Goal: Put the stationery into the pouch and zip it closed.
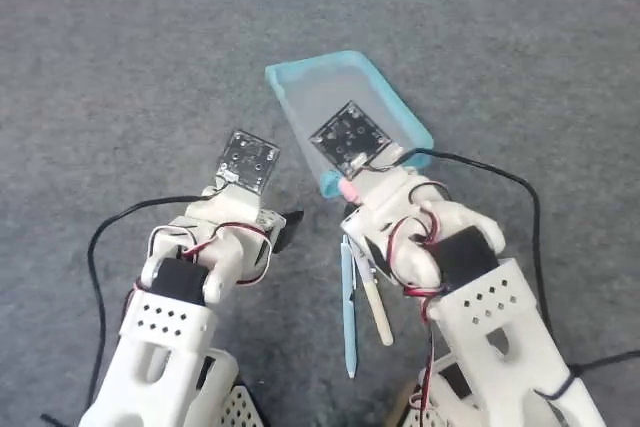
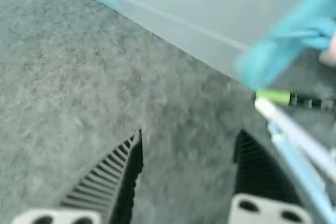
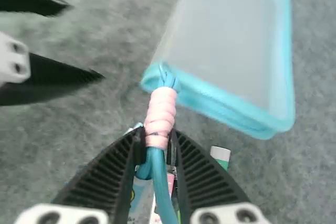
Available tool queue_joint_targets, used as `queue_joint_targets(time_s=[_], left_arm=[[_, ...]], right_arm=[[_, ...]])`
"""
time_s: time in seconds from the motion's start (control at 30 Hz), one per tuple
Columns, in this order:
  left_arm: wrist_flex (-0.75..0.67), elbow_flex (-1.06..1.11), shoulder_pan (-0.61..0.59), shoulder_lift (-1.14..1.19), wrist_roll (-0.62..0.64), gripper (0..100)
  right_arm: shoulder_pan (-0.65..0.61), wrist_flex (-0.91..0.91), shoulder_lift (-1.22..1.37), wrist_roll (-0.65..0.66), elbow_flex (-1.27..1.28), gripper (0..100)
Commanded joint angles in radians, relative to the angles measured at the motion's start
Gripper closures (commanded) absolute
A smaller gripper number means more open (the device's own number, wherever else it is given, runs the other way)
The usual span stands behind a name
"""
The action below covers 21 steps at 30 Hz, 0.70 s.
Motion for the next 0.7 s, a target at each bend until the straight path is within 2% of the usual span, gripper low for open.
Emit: queue_joint_targets(time_s=[0.0, 0.27, 0.47, 0.67], left_arm=[[0.084, -0.081, 0.008, -0.114, -0.008, 71], [0.117, 0.027, 0.009, -0.423, -0.006, 71], [0.098, 0.031, 0.009, -0.388, -0.006, 71], [0.087, 0.028, 0.021, -0.370, -0.006, 71]], right_arm=[[-0.033, -0.018, -0.007, -0.044, -0.048, 99.2], [-0.038, -0.010, -0.042, -0.041, -0.032, 99.2], [-0.090, 0.059, -0.199, -0.023, -0.034, 99.2], [-0.154, 0.030, -0.214, -0.012, 0.031, 99.2]])
